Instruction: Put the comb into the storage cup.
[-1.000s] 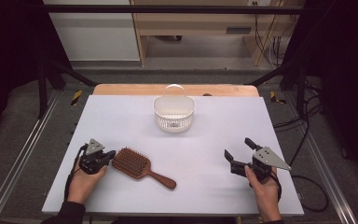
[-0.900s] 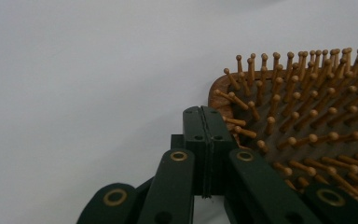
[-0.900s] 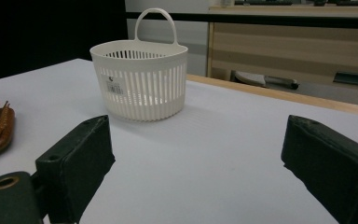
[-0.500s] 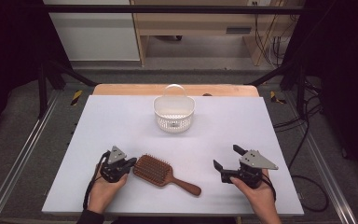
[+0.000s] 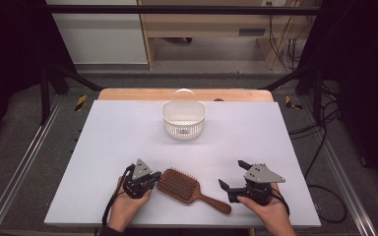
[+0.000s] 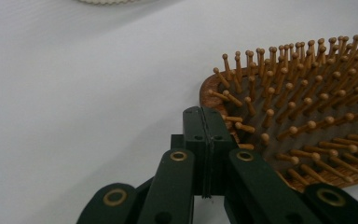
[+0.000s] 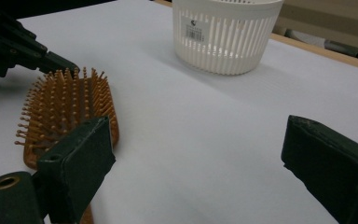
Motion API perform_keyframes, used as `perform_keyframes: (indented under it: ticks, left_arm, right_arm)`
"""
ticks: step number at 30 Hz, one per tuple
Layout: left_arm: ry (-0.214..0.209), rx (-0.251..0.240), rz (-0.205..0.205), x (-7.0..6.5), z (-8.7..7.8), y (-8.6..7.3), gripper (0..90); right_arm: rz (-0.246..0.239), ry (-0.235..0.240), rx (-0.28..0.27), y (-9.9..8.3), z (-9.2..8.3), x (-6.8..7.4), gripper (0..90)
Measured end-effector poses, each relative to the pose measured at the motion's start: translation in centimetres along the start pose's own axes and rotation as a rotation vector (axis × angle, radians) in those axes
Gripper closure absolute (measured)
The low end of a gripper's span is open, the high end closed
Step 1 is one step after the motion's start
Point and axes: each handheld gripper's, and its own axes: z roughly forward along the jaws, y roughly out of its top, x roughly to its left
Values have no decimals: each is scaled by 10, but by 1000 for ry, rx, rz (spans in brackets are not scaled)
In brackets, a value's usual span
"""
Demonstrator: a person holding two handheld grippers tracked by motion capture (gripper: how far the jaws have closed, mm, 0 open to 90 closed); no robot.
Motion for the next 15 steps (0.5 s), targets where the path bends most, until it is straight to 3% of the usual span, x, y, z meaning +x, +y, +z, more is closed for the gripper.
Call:
perform_keyframes:
  ticks: [6, 10, 13, 15]
  left_arm:
    - [3, -38, -3, 0, -2, -2, 900]
    - [58, -126, 12, 3, -14, -3, 900]
    - [131, -170, 51, 7, -27, -6, 900]
    - [160, -216, 33, 13, -38, -9, 900]
  right_arm:
    - [-14, 43, 61, 1, 4, 8, 89]
    - [-32, 75, 108, 3, 8, 16, 89]
    - [-55, 96, 145, 4, 11, 21, 90]
    - [-68, 109, 177, 5, 13, 24, 93]
